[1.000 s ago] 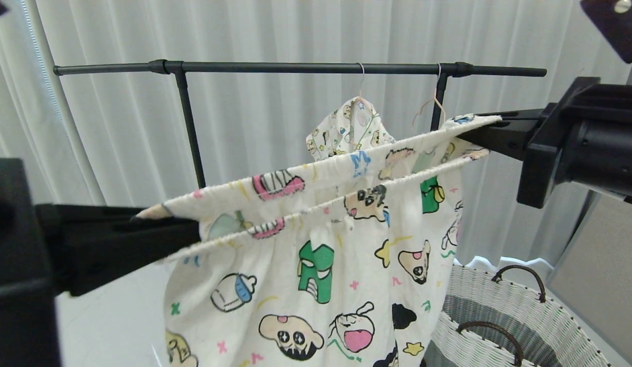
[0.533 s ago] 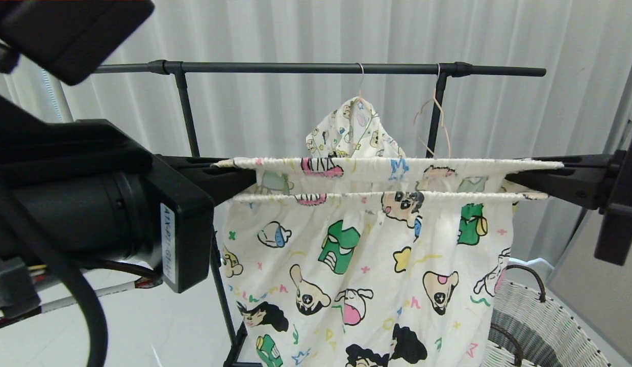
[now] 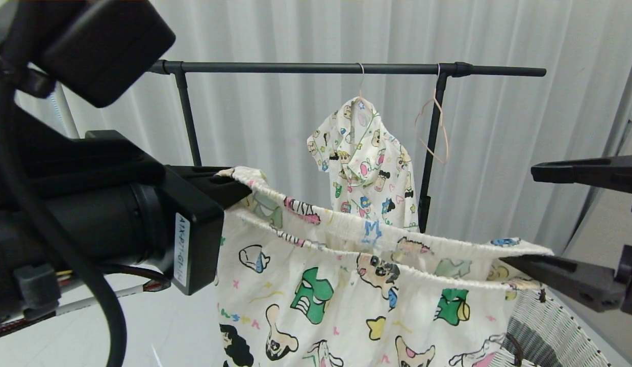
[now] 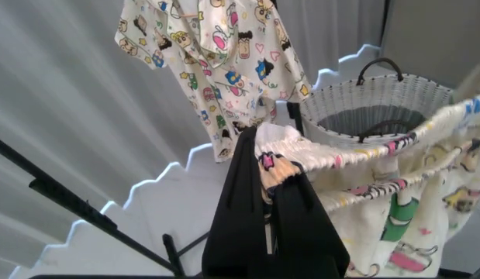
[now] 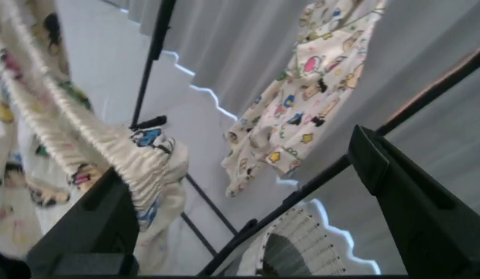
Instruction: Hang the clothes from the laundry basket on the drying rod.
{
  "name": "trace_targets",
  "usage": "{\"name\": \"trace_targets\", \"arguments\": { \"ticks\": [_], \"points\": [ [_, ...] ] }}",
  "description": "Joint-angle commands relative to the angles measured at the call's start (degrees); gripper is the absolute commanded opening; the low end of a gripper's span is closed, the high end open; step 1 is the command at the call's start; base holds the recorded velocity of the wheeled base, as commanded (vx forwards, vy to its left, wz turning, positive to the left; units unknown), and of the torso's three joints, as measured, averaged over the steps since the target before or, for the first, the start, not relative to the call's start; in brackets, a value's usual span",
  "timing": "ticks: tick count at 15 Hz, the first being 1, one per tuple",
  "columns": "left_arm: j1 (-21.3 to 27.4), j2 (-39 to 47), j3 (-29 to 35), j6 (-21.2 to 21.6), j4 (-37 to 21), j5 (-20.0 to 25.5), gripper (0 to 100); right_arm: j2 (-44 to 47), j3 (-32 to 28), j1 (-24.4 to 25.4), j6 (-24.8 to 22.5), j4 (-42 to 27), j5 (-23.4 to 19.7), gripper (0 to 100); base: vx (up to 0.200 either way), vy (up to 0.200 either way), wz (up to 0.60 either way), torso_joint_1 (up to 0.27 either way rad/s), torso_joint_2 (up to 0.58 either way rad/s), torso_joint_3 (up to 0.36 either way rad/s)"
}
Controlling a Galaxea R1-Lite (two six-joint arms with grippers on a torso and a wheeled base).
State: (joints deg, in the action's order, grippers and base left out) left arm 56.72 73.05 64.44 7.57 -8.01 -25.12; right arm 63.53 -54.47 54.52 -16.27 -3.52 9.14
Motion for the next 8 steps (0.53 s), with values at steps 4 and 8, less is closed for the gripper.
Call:
{"name": "trace_targets", "arguments": {
  "ticks": [4, 8],
  "points": [
    [-6.01, 0.43, -2.92, -0.01, 0.10, -2.03, 0, -5.34, 6.13, 0.42, -0.07, 0.18, -3.08, 100, 0.000, 0.000, 0.00, 0.000, 0.00, 0.000],
    [-7.77, -1.24, -5.38, -0.01, 0.10, -2.12, 0, -4.81, 6.39, -10.66, -0.25, 0.53, 1.23, 100, 0.000, 0.000, 0.00, 0.000, 0.00, 0.000]
  ]
}}
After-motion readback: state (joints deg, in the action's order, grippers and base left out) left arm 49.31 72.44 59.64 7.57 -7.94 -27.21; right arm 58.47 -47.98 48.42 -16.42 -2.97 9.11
